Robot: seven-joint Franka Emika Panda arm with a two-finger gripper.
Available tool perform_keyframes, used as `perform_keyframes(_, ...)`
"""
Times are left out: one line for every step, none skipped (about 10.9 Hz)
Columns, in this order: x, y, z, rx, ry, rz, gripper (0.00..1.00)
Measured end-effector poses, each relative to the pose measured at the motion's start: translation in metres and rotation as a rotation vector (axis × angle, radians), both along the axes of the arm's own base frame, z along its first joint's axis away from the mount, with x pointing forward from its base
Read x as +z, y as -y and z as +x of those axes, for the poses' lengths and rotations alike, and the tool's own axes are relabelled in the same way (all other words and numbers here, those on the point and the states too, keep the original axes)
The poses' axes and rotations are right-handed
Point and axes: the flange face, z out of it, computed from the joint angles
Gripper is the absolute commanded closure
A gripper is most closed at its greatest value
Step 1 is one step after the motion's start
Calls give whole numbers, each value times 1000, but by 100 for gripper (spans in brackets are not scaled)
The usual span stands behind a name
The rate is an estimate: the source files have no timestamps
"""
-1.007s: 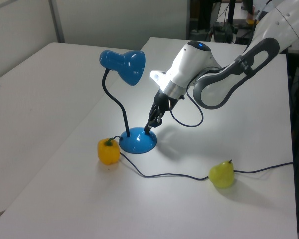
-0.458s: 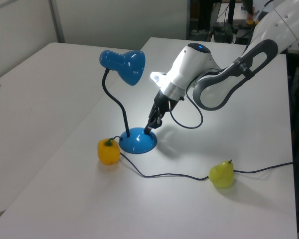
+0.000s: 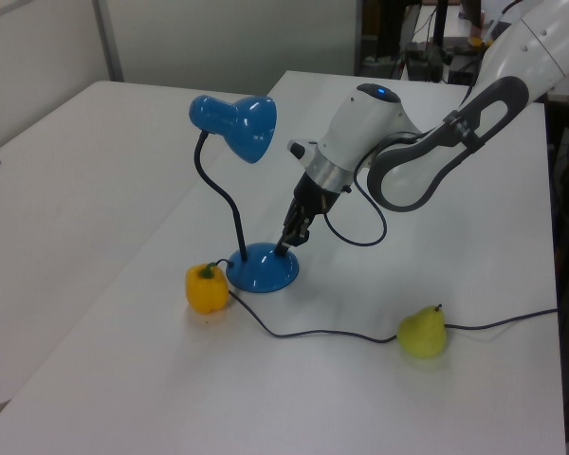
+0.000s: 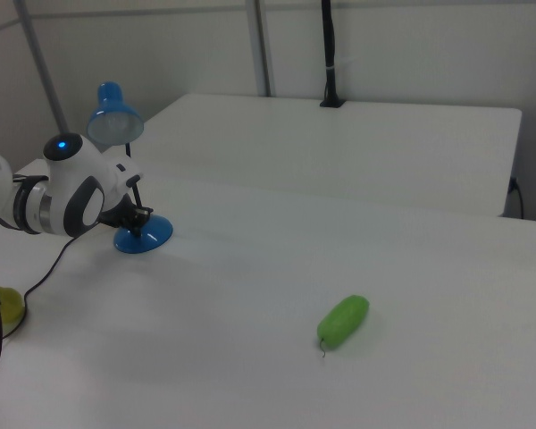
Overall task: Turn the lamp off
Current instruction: 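Press down on the lamp base switch with the gripper fingers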
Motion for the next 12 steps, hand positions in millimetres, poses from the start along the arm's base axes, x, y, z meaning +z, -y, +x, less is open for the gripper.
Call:
perform_keyframes(0,0,0,0,0,0,100)
perform_keyframes(0,0,0,0,0,0,100)
perform_keyframes(-1,0,0,0,0,0,100)
perform_keyframes(-1,1,0,-2,-1,0,100)
perform_keyframes(-1,2,-1,-4,-2,0,100)
perform_keyframes(-1,2,-1,-5,-4,0,100)
perform_keyframes(-1,3,-1,-6,-9,-1,100)
perform_keyframes(-1,4,-1,-7,-14,-3,100)
perform_keyframes(-2,6,-1,-9,-30,-7,100)
perform_keyframes(-5,11,-2,-13,-55,-15,100)
perform_keyframes(-6,14,-2,-16,-67,-19,100)
perform_keyframes(-9,18,-3,-19,-89,-25,100)
